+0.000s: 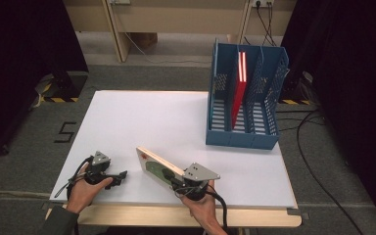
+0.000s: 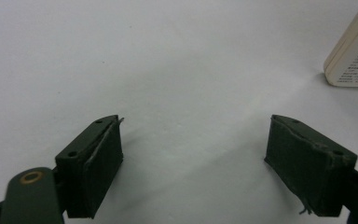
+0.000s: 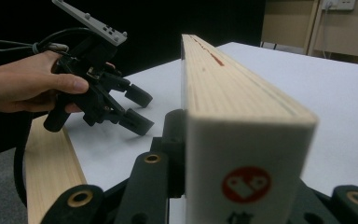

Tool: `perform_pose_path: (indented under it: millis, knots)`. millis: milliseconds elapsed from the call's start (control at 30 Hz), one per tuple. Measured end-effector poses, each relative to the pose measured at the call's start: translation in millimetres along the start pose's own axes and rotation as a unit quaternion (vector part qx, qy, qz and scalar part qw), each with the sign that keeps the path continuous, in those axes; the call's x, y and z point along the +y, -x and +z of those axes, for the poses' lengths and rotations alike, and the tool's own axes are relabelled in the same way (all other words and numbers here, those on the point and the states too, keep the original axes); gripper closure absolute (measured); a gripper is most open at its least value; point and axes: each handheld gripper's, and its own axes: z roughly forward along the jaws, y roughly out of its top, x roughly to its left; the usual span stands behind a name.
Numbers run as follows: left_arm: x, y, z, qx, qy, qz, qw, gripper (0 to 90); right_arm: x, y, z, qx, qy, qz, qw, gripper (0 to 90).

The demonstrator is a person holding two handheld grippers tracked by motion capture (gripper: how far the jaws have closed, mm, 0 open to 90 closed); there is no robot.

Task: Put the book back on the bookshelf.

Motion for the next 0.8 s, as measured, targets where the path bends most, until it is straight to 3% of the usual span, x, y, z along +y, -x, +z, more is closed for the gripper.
perform_pose_path:
  millis: [400, 633, 800]
  knots:
    - [-0.1, 0.1, 0.0, 0.000, 0.000, 0.000, 1.0000, 17.7, -0.1, 4.3, -4.2, 0.003, 0.003, 0.005, 1.0000, 75.9]
    - [-0.3, 0.3, -0.1, 0.001, 0.001, 0.000, 1.0000, 17.8, -5.6, 6.4, -7.5, 0.011, -0.015, -0.039, 0.9991, 75.6]
    - [-0.3, 0.3, -0.1, 0.001, 0.001, 0.000, 1.0000, 17.8, -12.2, 10.6, -6.5, 0.014, -0.016, -0.036, 0.9991, 74.3]
